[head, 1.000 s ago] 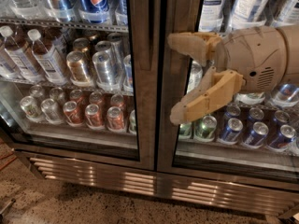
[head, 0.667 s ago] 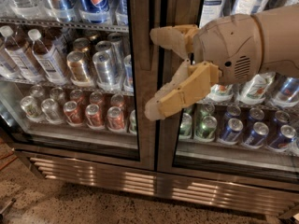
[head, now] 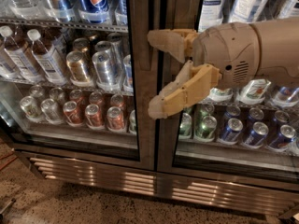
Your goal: Open left fridge door
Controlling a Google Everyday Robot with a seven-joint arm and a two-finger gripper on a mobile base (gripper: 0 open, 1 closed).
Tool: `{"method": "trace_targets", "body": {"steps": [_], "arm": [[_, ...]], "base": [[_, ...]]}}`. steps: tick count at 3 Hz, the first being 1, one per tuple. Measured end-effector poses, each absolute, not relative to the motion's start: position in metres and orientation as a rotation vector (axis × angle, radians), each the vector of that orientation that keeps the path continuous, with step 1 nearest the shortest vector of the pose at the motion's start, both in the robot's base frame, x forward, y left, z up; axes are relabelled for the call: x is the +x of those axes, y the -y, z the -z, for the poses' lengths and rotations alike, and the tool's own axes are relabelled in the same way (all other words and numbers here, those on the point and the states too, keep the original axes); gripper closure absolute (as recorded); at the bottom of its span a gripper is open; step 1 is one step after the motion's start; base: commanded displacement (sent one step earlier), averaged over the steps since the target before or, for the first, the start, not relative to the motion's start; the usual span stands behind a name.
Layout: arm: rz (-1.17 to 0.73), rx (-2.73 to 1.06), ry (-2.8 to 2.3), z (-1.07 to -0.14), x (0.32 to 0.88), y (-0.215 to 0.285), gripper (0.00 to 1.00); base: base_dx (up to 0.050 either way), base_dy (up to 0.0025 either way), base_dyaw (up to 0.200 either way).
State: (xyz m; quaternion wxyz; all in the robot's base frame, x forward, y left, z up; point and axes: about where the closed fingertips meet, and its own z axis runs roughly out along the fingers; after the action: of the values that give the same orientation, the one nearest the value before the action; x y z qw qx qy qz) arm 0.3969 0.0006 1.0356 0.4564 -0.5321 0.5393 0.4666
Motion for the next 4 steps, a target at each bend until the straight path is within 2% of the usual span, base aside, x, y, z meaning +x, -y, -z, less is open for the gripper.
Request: {"method": "trace_targets", "body": {"steps": [2, 4], "arm": [[-1.193, -1.269, -1.289, -1.0484, 0.398, -0.0034, 0.0], [-1.089, -1.194, -1.308, -1.0417, 0.3966, -0.0027, 0.0]], "base": [[0.0, 0.0, 0.0], [0.0, 0.0, 0.0]]}}
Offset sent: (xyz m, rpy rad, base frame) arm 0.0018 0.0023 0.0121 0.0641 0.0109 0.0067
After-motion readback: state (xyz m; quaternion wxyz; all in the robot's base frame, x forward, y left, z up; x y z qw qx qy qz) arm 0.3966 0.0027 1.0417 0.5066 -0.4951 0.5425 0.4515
